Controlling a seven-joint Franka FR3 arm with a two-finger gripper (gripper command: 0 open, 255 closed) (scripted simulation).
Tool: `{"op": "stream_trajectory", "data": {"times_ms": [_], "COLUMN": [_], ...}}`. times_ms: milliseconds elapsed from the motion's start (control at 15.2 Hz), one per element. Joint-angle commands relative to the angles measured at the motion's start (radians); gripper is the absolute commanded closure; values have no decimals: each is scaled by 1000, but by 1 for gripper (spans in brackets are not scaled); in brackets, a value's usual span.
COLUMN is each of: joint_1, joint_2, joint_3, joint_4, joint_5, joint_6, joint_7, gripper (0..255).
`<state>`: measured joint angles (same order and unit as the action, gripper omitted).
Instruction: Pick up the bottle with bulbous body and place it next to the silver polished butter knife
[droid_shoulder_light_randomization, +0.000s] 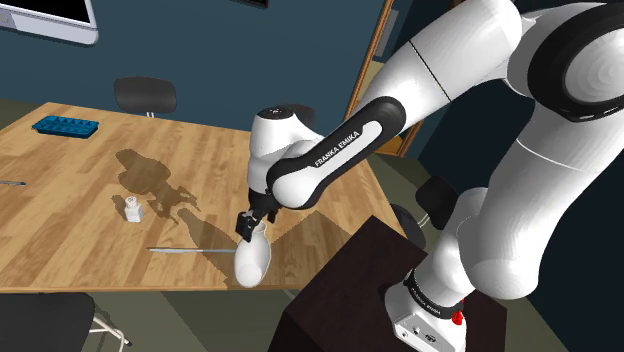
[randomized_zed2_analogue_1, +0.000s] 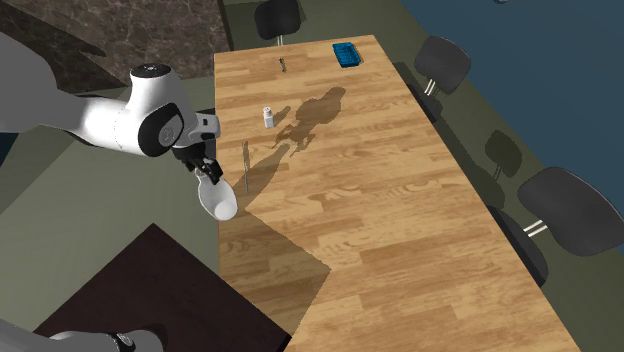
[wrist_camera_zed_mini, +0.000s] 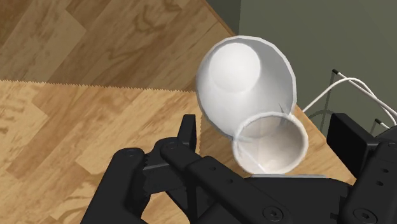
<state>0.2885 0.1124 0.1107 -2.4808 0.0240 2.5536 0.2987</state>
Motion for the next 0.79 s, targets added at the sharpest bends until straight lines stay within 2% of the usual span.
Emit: {"op": "stream_trajectory", "data": {"times_ms": [0, 264, 726], "joint_1": [0, -3, -3], "joint_2": [0, -110, -110], "joint_3": [0, 1, 1], "joint_4": [0, 26, 26], "joint_5": [0, 14, 14], "joint_6": [0, -135, -135], "joint_7": [0, -11, -11], "gripper": [0, 0, 0]}}
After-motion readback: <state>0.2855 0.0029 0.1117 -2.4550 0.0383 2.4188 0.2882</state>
